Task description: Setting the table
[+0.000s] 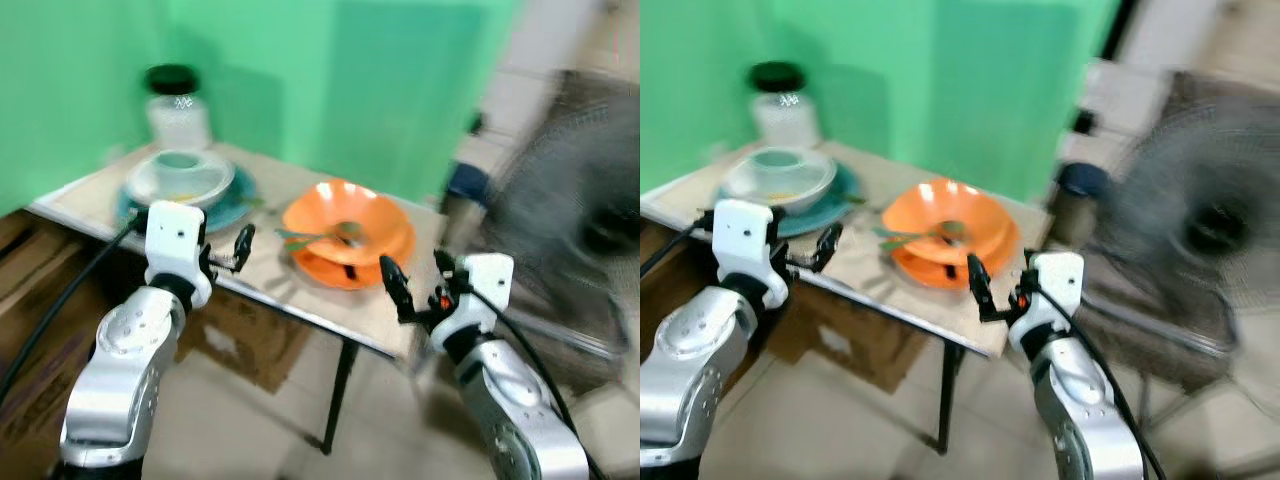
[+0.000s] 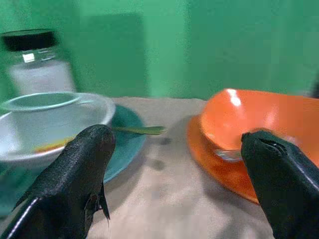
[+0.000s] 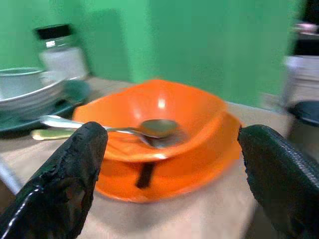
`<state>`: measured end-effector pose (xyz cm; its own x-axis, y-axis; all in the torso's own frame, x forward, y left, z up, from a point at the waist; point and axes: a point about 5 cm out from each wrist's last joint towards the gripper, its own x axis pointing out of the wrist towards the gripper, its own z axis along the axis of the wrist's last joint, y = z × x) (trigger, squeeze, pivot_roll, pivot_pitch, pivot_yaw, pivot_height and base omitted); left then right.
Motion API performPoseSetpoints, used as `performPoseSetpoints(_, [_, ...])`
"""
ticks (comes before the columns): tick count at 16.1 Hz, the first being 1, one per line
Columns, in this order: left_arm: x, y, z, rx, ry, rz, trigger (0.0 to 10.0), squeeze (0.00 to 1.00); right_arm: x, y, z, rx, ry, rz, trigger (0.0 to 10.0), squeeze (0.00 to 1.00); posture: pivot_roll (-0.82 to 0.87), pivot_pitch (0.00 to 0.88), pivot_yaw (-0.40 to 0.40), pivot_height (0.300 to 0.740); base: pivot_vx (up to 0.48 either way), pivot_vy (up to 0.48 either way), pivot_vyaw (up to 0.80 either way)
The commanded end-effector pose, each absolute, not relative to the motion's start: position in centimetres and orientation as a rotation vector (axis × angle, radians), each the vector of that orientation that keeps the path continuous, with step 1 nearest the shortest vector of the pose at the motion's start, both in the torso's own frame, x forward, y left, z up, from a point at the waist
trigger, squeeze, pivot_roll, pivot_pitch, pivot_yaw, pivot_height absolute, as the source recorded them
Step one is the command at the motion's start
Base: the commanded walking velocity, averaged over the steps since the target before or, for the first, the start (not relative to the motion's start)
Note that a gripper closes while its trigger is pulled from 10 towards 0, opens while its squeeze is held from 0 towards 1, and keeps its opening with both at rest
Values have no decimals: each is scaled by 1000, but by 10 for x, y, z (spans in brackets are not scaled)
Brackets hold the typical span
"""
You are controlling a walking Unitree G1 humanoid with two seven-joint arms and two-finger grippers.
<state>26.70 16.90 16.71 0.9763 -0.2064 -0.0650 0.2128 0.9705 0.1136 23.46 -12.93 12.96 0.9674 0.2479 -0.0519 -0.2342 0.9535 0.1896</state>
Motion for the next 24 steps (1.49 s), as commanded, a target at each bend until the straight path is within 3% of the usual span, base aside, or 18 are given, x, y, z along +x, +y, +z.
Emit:
performPoseSetpoints(1, [267,169,168,131,49,-213,10000,1000,235,-135,127,174,81,200,10000,0,63,0,-26,740,0,480,-800])
performPoseSetpoints(11, [273,164,166,144,51,-265,10000,1000,236,-143,127,189,60,100,10000,0,43,0,17,740,0,480,-800])
performPoseSetpoints(18, [275,159,159,131,54,-252,10000,1000,237,-151,130,125,42,73,10000,0,26,0,-7,740,0,-274,-800])
performPoseSetpoints(24, [263,167,145,139,90,-219,10000,1000,256,-154,125,-38,36,216,10000,0,42,0,-36,740,0,0,0])
